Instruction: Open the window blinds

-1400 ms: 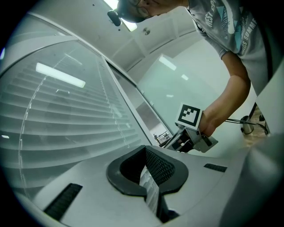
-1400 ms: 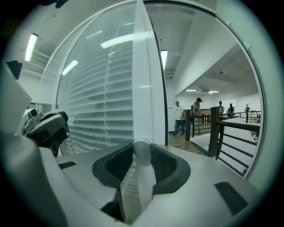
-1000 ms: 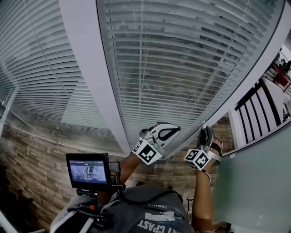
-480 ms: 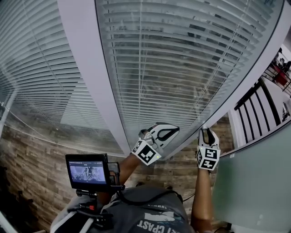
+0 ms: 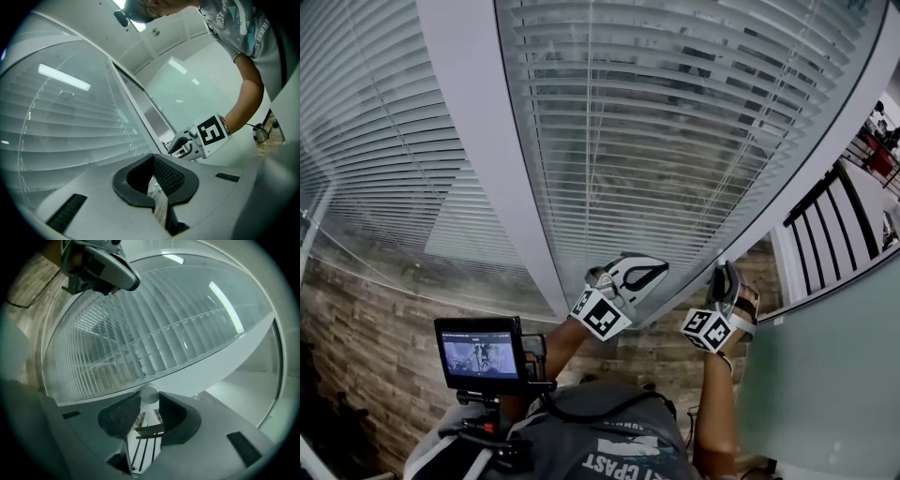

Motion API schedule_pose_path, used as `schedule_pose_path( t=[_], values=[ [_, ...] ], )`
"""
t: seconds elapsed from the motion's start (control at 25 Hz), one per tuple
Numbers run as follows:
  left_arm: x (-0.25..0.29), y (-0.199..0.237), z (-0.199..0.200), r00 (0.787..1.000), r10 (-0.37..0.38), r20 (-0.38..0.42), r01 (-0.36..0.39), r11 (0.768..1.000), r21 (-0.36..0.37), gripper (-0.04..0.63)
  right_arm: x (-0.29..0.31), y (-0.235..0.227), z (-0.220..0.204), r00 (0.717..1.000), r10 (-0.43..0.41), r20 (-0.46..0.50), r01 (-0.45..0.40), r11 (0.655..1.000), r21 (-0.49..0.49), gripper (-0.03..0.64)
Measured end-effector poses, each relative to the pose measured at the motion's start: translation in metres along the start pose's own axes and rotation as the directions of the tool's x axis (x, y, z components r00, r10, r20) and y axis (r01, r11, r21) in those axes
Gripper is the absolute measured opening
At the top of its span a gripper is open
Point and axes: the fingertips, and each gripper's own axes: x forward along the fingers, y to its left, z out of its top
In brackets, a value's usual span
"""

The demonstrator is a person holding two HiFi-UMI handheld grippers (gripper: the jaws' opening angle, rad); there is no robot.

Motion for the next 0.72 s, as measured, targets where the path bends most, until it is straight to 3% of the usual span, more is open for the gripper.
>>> schedule_pose_path(
  t=[0.2,0.28,0.32,0.4,0.44,0.48,0.6,0.68,0.72],
  values=[
    [0.002,0.001,0.000,1.000,-0.003,0.005,0.003,1.000,0.001,0.005,0.002,0.000,0.003,0.999,0.030,0.035,-0.033,0.995,0.092,0.106],
    [0.001,0.002,-0.001,1.000,-0.001,0.005,0.001,1.000,0.001,0.005,0.001,0.000,0.004,0.994,0.074,0.082,-0.092,0.964,0.249,0.106],
    [0.001,0.002,-0.001,1.000,-0.001,0.004,0.001,1.000,0.000,0.005,0.000,-0.001,0.004,0.987,0.098,0.124,-0.138,0.919,0.369,0.106],
    [0.000,0.001,-0.002,1.000,0.000,0.000,0.000,1.000,-0.001,0.005,-0.003,-0.007,0.005,0.970,0.114,0.217,-0.224,0.769,0.598,0.106],
    [-0.001,0.001,-0.002,1.000,0.001,-0.002,-0.001,1.000,-0.001,0.005,-0.003,-0.010,0.005,0.964,0.108,0.243,-0.248,0.701,0.669,0.106],
    [-0.001,0.001,-0.003,1.000,0.003,-0.003,-0.003,1.000,-0.002,0.005,-0.003,-0.012,0.004,0.962,0.106,0.252,-0.259,0.653,0.712,0.106],
    [-0.003,-0.002,-0.008,1.000,0.005,-0.006,-0.005,1.000,0.000,0.005,0.000,-0.008,0.001,0.960,0.119,0.253,-0.275,0.569,0.775,0.106],
    [-0.003,-0.002,-0.008,1.000,0.005,-0.005,-0.005,1.000,0.000,0.005,0.001,-0.009,-0.001,0.954,0.108,0.280,-0.297,0.470,0.831,0.105],
    [-0.003,-0.001,-0.006,1.000,0.005,-0.005,-0.005,1.000,-0.001,0.005,0.001,-0.011,-0.001,0.953,0.102,0.284,-0.299,0.455,0.839,0.104]
  ],
)
